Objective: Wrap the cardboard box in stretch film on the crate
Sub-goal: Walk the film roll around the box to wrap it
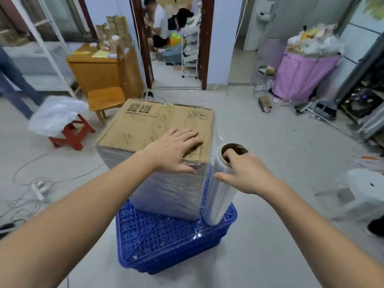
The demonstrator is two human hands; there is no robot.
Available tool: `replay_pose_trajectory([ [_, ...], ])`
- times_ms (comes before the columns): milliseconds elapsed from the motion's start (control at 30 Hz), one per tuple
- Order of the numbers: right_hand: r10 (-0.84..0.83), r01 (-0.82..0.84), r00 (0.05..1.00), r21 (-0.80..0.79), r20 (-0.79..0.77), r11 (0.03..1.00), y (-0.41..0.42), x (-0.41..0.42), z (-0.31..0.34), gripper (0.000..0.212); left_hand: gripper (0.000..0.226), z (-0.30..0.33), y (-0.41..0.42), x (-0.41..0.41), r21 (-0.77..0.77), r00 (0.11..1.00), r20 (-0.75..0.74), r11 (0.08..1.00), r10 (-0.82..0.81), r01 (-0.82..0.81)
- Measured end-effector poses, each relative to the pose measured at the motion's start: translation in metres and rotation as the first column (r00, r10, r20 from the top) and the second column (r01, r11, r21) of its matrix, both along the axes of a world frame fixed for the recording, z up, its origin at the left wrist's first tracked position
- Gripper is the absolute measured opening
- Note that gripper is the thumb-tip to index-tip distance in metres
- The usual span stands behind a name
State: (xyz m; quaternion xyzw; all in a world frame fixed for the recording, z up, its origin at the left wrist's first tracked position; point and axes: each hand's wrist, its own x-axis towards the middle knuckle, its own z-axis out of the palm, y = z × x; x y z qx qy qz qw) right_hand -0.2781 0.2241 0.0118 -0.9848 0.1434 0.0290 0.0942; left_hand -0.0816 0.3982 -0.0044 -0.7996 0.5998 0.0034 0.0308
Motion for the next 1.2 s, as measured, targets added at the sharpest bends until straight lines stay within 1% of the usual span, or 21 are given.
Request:
replay_pose_trajectory([
  [33,-0.053,0.059,0.997,-0.105,0.052,0.993,0.007,0.003,-0.007,0.058,0.107,-0.003,0.000,0.001,-0.010,1.000,-0.017,1.000,-0.003,0.003],
  [67,-0.094,0.117,0.989,-0.212,0.115,0.970,0.013,0.006,-0.014,0.067,0.106,-0.005,0.001,0.002,-0.021,1.000,-0.030,1.000,-0.008,0.007],
  [100,-0.119,0.167,0.976,-0.275,0.184,0.947,0.017,0.009,-0.020,0.071,0.106,-0.007,0.003,0.003,-0.031,0.999,-0.037,0.999,-0.013,0.012],
  [167,-0.171,0.247,0.947,-0.279,0.272,0.928,0.019,0.011,-0.028,0.074,0.105,-0.008,0.006,0.006,-0.044,0.999,-0.041,0.999,-0.016,0.014],
  [233,-0.211,0.283,0.935,-0.244,0.284,0.928,0.016,0.008,-0.032,0.075,0.105,-0.008,0.007,0.005,-0.042,0.999,-0.047,0.999,-0.023,0.021],
  [367,-0.173,0.277,0.909,-0.242,0.379,0.930,0.014,-0.003,-0.039,0.067,0.103,-0.009,0.007,0.004,-0.068,0.998,-0.059,0.997,-0.031,0.027],
  [467,-0.097,0.198,0.904,-0.208,0.416,0.958,0.010,-0.014,-0.039,0.061,0.101,-0.010,0.009,0.005,-0.089,0.998,-0.052,0.995,-0.039,0.034],
  [633,0.110,-0.050,0.918,-0.164,0.381,0.985,0.012,-0.025,-0.037,0.056,0.101,-0.010,0.005,0.005,-0.083,0.999,-0.045,0.996,-0.024,0.020],
  [867,0.297,-0.198,0.873,-0.276,0.386,0.941,0.029,-0.030,-0.038,0.054,0.101,-0.012,0.000,0.006,-0.067,0.999,-0.051,0.998,-0.011,0.008],
  [1033,0.380,-0.306,0.843,-0.242,0.381,0.921,0.038,-0.026,-0.027,0.056,0.100,-0.011,-0.007,0.007,-0.038,0.998,-0.053,0.999,0.016,-0.018],
  [1200,0.482,-0.428,0.827,-0.231,0.290,0.874,0.063,-0.021,-0.026,0.054,0.100,-0.008,-0.015,0.006,-0.017,0.998,-0.048,0.999,0.035,-0.036],
])
